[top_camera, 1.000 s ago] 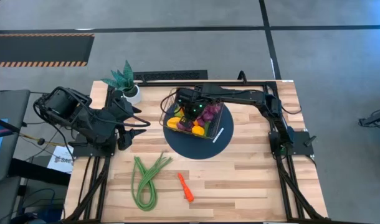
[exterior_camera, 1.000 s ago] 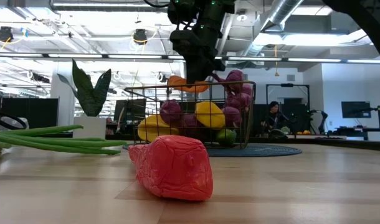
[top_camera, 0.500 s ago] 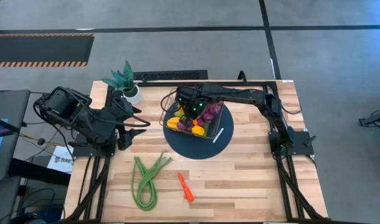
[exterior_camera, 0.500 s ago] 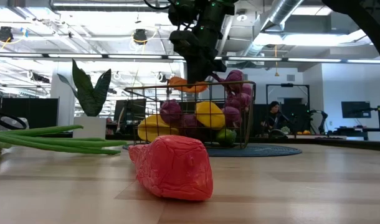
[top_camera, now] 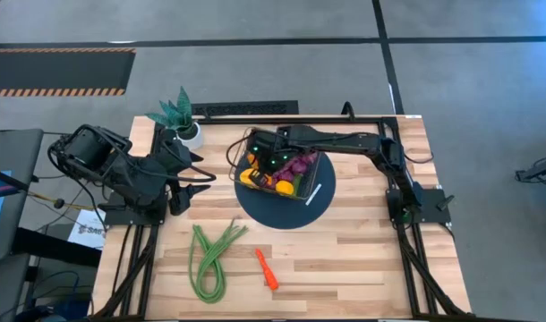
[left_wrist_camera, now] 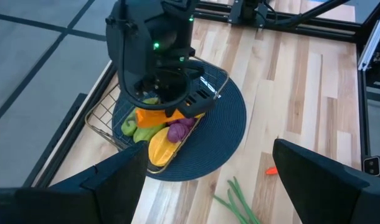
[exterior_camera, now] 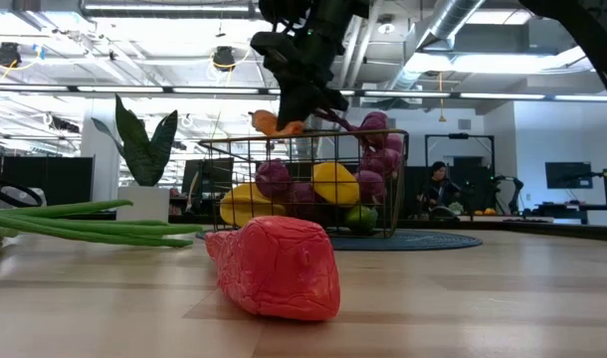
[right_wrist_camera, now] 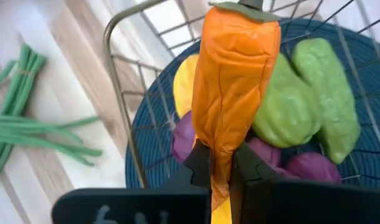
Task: Build produce basket
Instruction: Put the yellow chili pepper into the wire basket
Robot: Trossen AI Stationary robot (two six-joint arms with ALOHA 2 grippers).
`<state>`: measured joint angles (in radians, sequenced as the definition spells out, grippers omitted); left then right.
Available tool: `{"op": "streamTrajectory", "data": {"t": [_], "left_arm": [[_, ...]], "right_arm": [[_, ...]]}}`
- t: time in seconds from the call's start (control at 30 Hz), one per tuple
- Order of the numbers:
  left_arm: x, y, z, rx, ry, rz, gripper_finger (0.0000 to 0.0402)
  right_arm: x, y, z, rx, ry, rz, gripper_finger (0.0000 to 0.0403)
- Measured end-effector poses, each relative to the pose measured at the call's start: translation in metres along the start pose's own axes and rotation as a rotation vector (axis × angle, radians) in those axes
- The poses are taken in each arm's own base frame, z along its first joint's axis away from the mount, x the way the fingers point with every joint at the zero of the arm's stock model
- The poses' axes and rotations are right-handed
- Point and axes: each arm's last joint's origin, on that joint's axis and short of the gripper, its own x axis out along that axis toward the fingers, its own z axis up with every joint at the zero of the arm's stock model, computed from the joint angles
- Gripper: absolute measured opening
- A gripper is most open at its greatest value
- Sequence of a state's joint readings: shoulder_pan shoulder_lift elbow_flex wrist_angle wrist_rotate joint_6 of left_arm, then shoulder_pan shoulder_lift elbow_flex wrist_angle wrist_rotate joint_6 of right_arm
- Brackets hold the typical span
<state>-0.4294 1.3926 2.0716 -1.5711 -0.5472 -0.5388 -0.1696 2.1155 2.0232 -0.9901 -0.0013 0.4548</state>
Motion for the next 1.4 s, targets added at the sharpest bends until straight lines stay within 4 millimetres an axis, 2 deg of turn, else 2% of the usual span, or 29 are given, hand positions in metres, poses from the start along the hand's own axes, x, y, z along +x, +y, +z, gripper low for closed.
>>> {"op": "streamTrajectory", "data": {"t": [0.1,0.17,0.43,0.53,0.67,1.03,1.23,1.4], "left_arm": [[0.000,0.000,0.000,0.000,0.000,0.000,0.0329],[0.000,0.000,0.000,0.000,-0.001,0.001,0.0329],[0.000,0.000,0.000,0.000,-0.002,0.002,0.0329],[0.000,0.000,0.000,0.001,-0.001,0.001,0.0329],[0.000,0.000,0.000,0.001,-0.001,0.002,0.0329],[0.000,0.000,0.000,0.002,-0.001,0.001,0.0329],[0.000,0.000,0.000,0.003,-0.001,0.001,0.0329],[0.000,0.000,0.000,0.002,0.001,-0.002,0.0329]], "right_arm": [[0.002,0.001,-0.001,0.008,-0.008,-0.035,0.0018],[0.013,0.002,-0.004,0.009,-0.001,-0.100,0.0018],[0.053,-0.013,-0.028,-0.021,0.254,-0.273,0.0017],[0.052,-0.013,-0.029,-0.040,0.272,-0.273,0.0020],[0.055,-0.012,-0.030,-0.045,0.301,-0.235,0.0054],[0.048,-0.011,-0.034,-0.041,0.363,-0.218,0.0179],[0.025,-0.003,-0.022,-0.064,0.332,-0.180,0.0222],[-0.003,0.008,-0.008,-0.075,0.246,-0.148,0.0229]]}}
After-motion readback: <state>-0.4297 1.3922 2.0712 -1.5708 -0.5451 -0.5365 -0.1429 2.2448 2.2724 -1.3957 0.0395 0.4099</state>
